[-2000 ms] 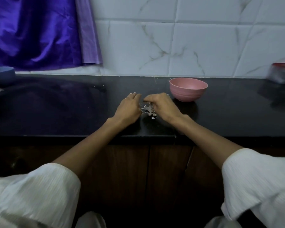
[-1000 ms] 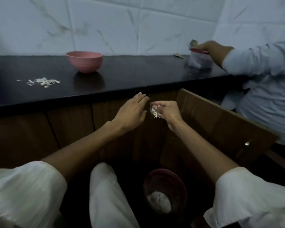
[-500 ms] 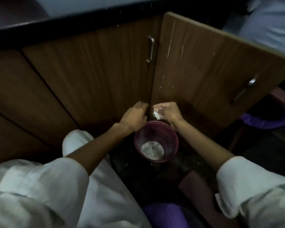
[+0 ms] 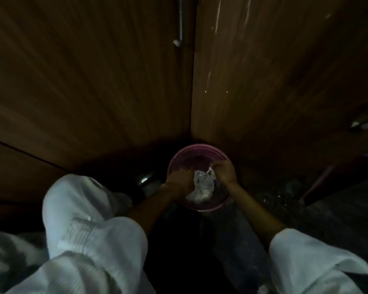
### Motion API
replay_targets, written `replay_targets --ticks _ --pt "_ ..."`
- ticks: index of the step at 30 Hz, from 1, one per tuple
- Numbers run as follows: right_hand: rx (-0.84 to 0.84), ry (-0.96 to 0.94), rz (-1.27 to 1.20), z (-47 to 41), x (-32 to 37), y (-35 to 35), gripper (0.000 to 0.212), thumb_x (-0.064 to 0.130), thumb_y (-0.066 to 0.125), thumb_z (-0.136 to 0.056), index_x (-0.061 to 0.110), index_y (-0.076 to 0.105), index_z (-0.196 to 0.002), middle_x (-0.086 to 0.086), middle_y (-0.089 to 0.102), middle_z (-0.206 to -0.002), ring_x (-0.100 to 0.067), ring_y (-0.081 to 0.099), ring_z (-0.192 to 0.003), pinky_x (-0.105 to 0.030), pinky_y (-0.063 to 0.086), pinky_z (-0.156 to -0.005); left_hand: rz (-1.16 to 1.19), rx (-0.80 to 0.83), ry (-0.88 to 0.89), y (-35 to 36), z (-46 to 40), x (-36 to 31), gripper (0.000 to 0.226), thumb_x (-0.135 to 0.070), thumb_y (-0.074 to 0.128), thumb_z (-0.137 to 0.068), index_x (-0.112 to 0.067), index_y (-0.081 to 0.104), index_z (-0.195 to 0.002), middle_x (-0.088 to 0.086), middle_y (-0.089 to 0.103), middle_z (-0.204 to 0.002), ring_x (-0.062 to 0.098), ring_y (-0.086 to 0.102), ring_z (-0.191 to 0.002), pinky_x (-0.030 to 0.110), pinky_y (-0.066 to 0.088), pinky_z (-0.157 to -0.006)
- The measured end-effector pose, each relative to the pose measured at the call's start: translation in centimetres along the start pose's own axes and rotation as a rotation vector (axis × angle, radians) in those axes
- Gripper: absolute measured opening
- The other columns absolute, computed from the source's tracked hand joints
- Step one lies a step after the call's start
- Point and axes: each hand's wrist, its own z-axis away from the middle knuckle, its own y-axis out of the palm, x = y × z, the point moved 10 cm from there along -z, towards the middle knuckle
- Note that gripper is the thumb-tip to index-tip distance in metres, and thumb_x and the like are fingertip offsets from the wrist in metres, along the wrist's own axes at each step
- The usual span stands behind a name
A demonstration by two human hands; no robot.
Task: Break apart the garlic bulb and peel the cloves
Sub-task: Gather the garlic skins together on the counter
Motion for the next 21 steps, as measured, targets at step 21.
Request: replay_targets --ticks 21 --pt "0.069 -0.215 0.396 -1.9 0.5 2.1 0.031 0.008 0.048 -0.1 0.0 0.063 -0.125 -0.022 0.061 -0.128 -0.033 0.057 -0.119 -0.037 0.04 -0.103 -0.088 0.064 0.021 1.0 -2.0 0.3 0.054 -0.014 0.054 -0.093 -0.007 0.04 -0.145 0.018 0.046 -0.145 0.032 0.047 -0.131 0.036 0.039 -0.107"
